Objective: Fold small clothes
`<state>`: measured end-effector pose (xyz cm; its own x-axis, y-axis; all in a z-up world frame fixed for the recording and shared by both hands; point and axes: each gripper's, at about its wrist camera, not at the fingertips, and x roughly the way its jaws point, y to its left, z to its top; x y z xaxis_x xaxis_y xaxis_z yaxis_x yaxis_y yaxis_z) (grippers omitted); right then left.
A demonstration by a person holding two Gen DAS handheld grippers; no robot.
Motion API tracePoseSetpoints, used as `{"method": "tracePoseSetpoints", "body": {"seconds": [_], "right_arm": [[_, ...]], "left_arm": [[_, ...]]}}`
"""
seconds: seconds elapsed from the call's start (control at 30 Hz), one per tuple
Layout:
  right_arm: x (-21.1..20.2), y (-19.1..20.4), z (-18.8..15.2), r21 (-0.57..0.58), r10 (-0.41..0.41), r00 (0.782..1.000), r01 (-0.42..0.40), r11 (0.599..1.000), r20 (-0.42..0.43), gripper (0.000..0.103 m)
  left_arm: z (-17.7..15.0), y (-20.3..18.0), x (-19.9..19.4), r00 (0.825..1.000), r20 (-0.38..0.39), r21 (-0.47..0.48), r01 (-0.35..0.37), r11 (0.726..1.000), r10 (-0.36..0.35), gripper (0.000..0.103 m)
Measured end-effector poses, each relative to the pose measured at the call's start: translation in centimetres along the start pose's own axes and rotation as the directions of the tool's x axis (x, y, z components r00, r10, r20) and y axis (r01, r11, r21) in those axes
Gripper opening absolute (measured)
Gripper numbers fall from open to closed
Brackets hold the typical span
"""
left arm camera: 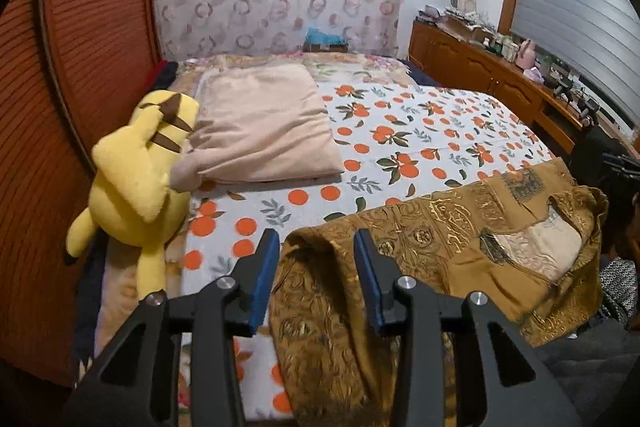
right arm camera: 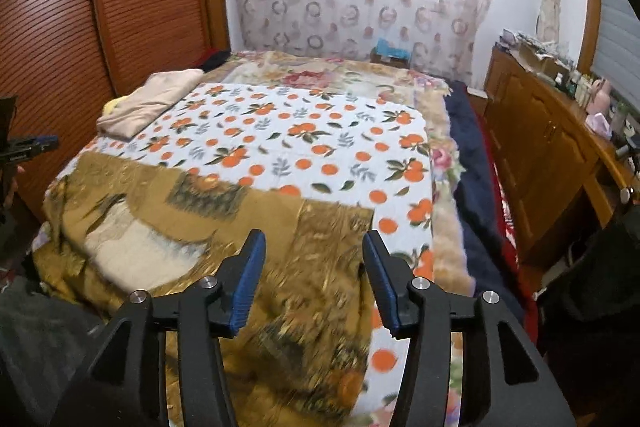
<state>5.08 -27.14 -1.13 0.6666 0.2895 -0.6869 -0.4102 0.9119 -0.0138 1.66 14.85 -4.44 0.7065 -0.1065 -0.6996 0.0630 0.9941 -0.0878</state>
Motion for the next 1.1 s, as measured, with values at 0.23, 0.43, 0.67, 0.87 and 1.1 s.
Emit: {"method": "tracePoseSetpoints", "body": {"seconds": [0.23, 0.43, 0.67, 0.87, 1.1], "right_arm": [[5.9, -1.6, -0.1, 0.011, -0.029, 0.996, 0.030, 0.999, -0.084, 0.056], [9.2, -3.4, -1.2, 0.057, -0.038, 0.989, 0.046, 0.997, -0.143, 0.057], [10.5, -3.8, -1.7, 0.090, -0.008, 0.987, 0.023, 0.996, -0.159, 0.058], [10.9, -3.8, -1.4, 0.088, -0.004, 0.987, 0.018, 0.996, -0.159, 0.058], [11.3, -3.3, -1.0, 0.061, 0.014, 0.986, -0.004, 0.998, -0.166, 0.048]], "left_arm": [[0.3, -0.1, 4.5, 0.998, -0.061, -0.002, 0.009, 1.000, -0.009, 0.037], [-0.3, 0.2, 7.3, 0.993, -0.113, 0.009, -0.018, 1.000, 0.019, 0.037], [-0.9, -0.2, 8.5, 0.990, -0.129, 0.042, -0.044, 0.998, 0.049, 0.046], [-0.9, 1.0, 9.2, 0.993, -0.120, -0.015, -0.017, 1.000, 0.015, 0.060], [-1.0, 0.8, 9.2, 0.993, -0.114, -0.008, -0.008, 1.000, 0.007, 0.059]]}}
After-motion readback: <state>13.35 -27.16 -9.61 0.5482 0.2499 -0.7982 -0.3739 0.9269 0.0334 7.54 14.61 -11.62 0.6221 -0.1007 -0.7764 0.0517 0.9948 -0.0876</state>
